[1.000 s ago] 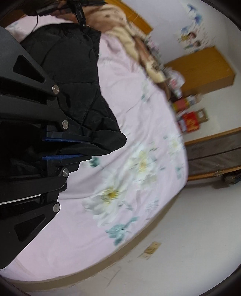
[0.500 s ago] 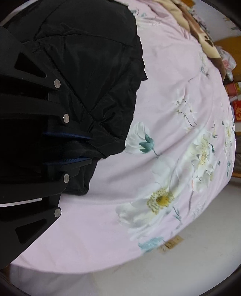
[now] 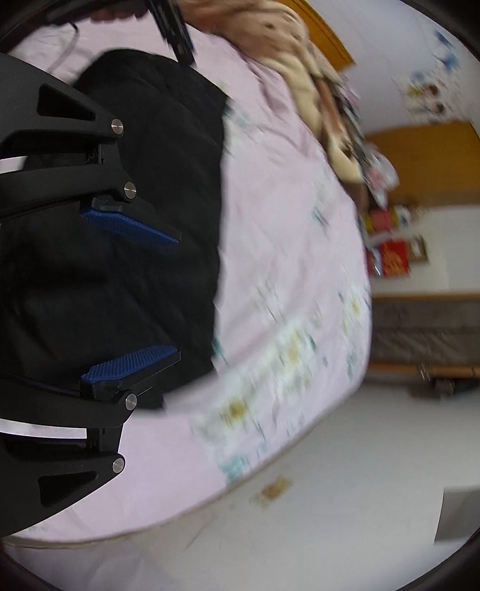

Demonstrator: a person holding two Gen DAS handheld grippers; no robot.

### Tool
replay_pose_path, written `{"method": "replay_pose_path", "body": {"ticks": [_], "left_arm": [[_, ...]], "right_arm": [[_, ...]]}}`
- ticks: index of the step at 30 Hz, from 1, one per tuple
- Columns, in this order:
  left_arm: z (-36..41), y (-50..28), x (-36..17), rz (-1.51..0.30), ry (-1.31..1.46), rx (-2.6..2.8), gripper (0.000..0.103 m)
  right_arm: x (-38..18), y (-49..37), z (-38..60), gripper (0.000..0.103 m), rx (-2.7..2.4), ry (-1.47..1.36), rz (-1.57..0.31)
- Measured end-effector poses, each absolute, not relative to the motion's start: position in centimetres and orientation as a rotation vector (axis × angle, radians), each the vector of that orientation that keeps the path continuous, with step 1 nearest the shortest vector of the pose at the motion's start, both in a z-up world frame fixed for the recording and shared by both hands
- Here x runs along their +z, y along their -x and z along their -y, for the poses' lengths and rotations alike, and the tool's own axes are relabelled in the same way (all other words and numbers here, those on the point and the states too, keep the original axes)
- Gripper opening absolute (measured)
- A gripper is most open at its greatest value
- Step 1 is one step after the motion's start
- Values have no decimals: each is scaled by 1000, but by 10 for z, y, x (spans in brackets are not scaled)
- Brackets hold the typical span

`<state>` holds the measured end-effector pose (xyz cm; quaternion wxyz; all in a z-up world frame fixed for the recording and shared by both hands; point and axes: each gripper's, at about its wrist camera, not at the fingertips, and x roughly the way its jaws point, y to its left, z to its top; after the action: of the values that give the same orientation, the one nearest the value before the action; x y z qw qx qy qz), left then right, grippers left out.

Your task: Fold large clothes

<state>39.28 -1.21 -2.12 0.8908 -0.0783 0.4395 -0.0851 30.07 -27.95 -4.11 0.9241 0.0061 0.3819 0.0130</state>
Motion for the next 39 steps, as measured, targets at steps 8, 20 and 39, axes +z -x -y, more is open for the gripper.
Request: {"method": "replay_pose_path", "body": {"ticks": [8,20,39], "left_arm": [[54,-416,-81,-1030,131,-149,66],[64,-432,-142,-1056,87,-135,66],[-22,-406,-101,-1010,105,-88,66]], "right_arm": [[-113,-324,249,57,54,-69,-912],[-179,-340,249,58,38,-35,-974],[-127,-300,326,58,-14,-102,-925]]}}
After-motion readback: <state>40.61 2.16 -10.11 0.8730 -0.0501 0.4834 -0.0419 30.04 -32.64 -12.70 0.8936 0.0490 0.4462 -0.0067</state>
